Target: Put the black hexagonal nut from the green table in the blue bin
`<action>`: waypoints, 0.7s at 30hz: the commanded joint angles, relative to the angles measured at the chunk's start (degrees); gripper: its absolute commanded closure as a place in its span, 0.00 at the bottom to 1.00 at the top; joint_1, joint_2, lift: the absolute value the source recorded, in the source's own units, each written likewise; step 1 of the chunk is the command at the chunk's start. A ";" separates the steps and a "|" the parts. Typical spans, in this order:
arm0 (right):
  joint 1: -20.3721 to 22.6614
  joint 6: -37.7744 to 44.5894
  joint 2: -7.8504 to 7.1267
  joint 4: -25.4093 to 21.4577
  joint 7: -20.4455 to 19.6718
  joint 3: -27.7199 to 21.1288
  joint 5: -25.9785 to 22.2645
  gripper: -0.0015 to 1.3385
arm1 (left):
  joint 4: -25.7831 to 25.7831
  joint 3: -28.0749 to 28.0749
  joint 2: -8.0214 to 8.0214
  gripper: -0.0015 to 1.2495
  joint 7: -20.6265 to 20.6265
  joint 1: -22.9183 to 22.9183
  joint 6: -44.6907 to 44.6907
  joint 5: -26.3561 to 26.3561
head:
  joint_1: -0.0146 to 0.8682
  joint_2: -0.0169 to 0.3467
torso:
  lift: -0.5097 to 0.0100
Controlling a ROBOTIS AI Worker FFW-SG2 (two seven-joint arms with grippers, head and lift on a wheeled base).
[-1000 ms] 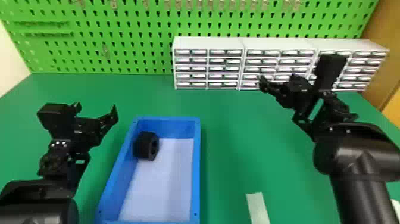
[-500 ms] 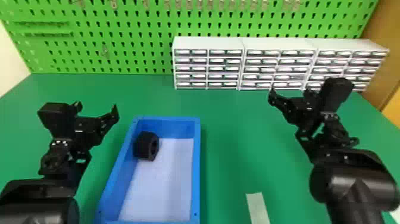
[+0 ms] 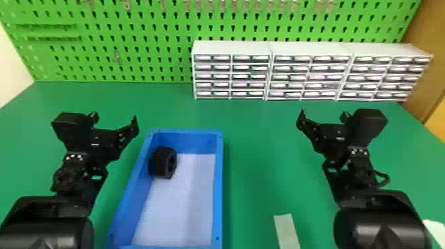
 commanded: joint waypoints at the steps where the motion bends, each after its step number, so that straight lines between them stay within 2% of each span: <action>1: 1.72 -2.33 0.10 0.04 -1.04 0.86 -0.60 0.07 | 0.29 -0.70 0.00 0.20 0.34 -0.22 0.01 -0.08 | 0.79 0.19 | 0.79; 12: 4.44 -4.27 0.15 -0.40 -1.83 -0.02 -1.13 0.07 | 1.08 -3.16 -0.09 0.20 1.84 -0.66 0.01 0.88 | 0.79 0.19 | 0.79; 21: 4.88 -2.77 -1.31 -1.54 -1.83 0.60 -1.30 0.07 | 1.08 -4.83 -0.09 0.20 1.84 -1.10 0.01 1.15 | 0.79 0.19 | 0.79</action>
